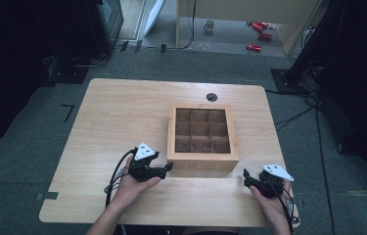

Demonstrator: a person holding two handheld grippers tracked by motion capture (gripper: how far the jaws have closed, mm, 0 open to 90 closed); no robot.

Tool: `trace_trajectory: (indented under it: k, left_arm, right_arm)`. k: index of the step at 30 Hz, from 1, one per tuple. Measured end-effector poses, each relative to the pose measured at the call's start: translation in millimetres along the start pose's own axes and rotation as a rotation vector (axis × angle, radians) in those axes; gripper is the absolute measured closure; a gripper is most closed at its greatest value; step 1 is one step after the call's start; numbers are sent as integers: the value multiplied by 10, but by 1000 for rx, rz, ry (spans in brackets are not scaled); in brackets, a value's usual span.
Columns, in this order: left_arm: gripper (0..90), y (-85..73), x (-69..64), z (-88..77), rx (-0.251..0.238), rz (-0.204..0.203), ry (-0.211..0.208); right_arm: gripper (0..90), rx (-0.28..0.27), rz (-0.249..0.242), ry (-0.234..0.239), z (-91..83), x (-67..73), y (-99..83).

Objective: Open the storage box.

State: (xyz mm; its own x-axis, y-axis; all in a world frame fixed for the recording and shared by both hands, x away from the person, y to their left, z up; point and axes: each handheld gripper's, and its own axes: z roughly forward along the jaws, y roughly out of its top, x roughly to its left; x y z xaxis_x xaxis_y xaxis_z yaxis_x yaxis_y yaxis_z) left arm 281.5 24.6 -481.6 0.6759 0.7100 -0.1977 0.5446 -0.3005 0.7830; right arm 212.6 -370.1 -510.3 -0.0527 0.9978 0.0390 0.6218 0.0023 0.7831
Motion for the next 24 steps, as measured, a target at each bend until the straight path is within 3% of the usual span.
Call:
trace_trajectory:
  k: [3, 4, 6, 7, 13, 18, 24]
  left_arm:
    - [355, 1, -3, 6, -8, -13, -4]
    - [372, 3, -3, 1, -18, -19, -14]
    - [392, 0, -11, -2, -20, -10, -20]
    - [459, -4, -29, -4, -27, 2, -29]
    - [587, -6, -57, -3, -33, 15, -57]
    - [603, -6, -53, -11, -32, 15, -60]
    - [620, -1, -34, -22, -34, 2, -72]
  right_arm:
    - [294, -43, -9, 28, -51, 77, 28]
    - [385, -74, -19, 70, -98, 168, 48]
    - [432, -78, -24, 88, -112, 194, 54]
    - [489, -100, -33, 140, -146, 276, 70]
    - [562, -114, -34, 191, -156, 458, 90]
    - [630, -128, -30, 212, -126, 501, 111]
    - [684, -157, 31, 250, -109, 427, 153]
